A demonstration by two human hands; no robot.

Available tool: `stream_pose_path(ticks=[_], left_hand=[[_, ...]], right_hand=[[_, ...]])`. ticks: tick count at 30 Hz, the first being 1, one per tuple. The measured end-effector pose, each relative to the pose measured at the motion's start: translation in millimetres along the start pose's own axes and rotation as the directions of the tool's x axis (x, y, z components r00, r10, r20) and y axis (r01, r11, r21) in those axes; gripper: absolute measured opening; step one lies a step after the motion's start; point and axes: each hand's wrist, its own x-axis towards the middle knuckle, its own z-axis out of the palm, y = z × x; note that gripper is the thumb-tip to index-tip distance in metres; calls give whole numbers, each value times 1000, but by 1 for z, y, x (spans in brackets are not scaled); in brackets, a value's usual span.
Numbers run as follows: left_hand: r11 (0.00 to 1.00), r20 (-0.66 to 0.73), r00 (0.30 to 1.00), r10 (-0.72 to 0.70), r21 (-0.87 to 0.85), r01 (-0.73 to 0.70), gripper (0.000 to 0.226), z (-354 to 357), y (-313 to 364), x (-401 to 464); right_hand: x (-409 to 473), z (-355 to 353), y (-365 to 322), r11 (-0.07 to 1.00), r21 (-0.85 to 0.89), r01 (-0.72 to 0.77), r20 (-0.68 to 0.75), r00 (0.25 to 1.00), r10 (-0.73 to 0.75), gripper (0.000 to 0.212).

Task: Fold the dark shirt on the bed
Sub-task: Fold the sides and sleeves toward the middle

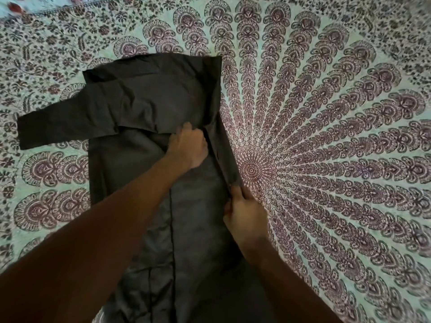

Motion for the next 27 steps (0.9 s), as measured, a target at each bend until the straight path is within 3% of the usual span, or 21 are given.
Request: stream_pose_path(ticks=[3, 6, 9, 12, 16, 18, 21, 24, 27], left_hand=[[943, 61, 986, -152, -291, 164, 59, 11, 16, -28], [863, 108, 980, -164, -466, 196, 85, 29, 23, -61], [859, -9, 994, -105, -505, 86, 59, 40, 16, -76], [854, -39, 989, -140, -511, 101, 21, 45, 15, -86], [815, 45, 985, -165, -556, 162, 13, 52, 21, -101], [825, 60, 991, -122, -549, 135, 18, 58, 23, -114], [831, 67, 994, -83, -546, 106, 21, 70, 25, -138], [837, 96, 990, -104, -528, 140, 22, 79, 28, -159], [849, 121, 988, -90, -509, 140, 27, 89, 35, -189]], right_hand=[[-6, 11, -11, 982, 63, 177, 31, 983, -179, 48], [-19, 20, -18, 980, 152, 131, 52, 989, -140, 46], [-49, 25, -14, 999, -46, 4, -25, 1000, -5, 47], [-83, 31, -7, 977, -148, -152, -108, 985, 136, 46], [-119, 42, 4, 975, -160, -157, -126, 982, 138, 45], [-134, 45, 12, 974, -86, -209, -167, 967, 192, 43], [-153, 47, 29, 950, 172, -261, -187, 938, 292, 37], [-160, 45, 48, 869, 421, -258, -74, 946, 317, 27], [-165, 35, 62, 811, 503, -300, 71, 949, 307, 20]])
